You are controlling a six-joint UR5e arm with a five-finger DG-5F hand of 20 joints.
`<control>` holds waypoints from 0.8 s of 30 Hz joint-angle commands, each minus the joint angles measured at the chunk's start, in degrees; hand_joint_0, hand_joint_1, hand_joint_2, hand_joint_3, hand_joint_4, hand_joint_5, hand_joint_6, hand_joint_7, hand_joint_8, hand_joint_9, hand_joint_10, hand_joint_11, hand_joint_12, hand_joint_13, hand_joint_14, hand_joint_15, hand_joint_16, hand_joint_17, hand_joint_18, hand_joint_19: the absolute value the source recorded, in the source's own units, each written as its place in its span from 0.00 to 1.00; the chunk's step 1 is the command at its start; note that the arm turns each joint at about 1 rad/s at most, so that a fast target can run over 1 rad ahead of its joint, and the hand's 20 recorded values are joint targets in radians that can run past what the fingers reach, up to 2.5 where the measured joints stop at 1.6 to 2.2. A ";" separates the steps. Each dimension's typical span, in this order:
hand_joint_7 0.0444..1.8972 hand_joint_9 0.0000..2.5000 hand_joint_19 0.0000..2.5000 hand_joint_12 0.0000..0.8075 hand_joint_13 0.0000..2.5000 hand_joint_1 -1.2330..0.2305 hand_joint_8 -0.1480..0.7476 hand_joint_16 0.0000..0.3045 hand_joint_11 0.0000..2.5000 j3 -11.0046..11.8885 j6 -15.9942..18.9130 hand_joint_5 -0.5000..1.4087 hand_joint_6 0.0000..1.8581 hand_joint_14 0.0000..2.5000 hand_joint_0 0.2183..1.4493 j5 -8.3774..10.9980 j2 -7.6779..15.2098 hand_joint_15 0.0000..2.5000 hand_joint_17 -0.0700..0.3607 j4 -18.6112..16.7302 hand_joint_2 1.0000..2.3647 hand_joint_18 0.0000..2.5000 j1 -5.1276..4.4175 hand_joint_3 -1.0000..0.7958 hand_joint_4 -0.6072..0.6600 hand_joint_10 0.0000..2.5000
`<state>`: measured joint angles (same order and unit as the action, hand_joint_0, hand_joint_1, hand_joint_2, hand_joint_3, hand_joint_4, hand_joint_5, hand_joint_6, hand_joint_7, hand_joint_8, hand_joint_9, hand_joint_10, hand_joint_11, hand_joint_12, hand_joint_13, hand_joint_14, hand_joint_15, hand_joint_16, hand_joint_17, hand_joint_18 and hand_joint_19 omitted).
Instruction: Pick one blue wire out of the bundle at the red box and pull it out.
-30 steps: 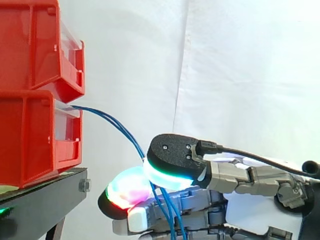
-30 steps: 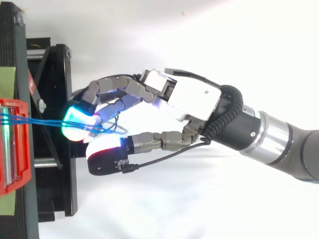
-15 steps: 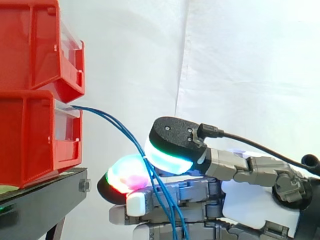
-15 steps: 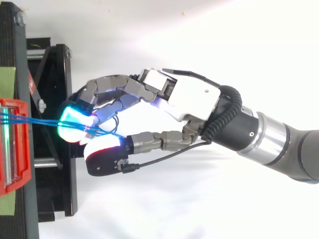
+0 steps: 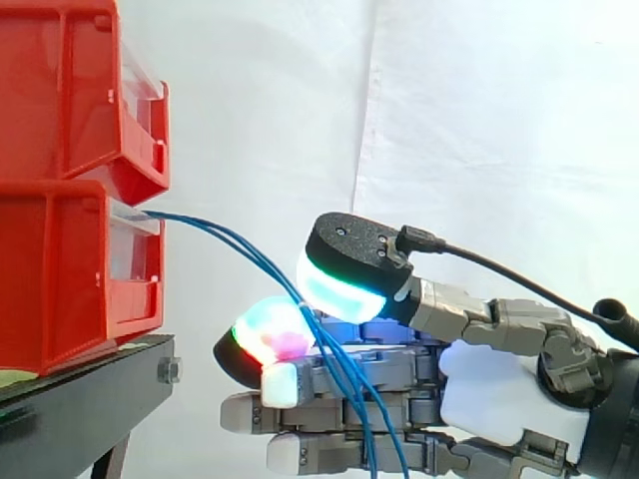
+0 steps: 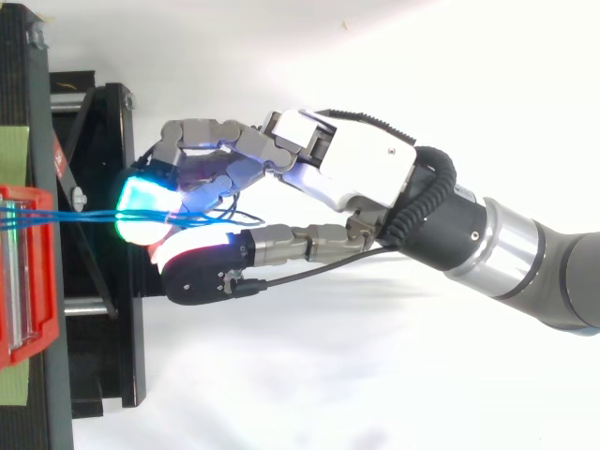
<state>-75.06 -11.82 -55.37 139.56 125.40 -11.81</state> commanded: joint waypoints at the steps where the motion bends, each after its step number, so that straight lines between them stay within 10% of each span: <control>1: 0.61 0.38 0.20 0.43 0.23 0.39 0.43 0.16 0.18 0.00 0.13 0.23 0.27 0.00 0.29 -0.08 0.01 0.13 0.41 -0.16 0.01 0.19 0.03 0.38 0.73 0.01; 24: 0.72 0.37 0.21 0.44 0.24 0.37 0.46 0.16 0.21 0.00 -0.58 0.22 0.28 0.01 0.29 -0.08 0.01 0.14 0.42 -0.60 0.01 0.19 0.20 0.39 0.65 0.01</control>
<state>-75.06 -12.36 -55.46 139.57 124.86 -11.64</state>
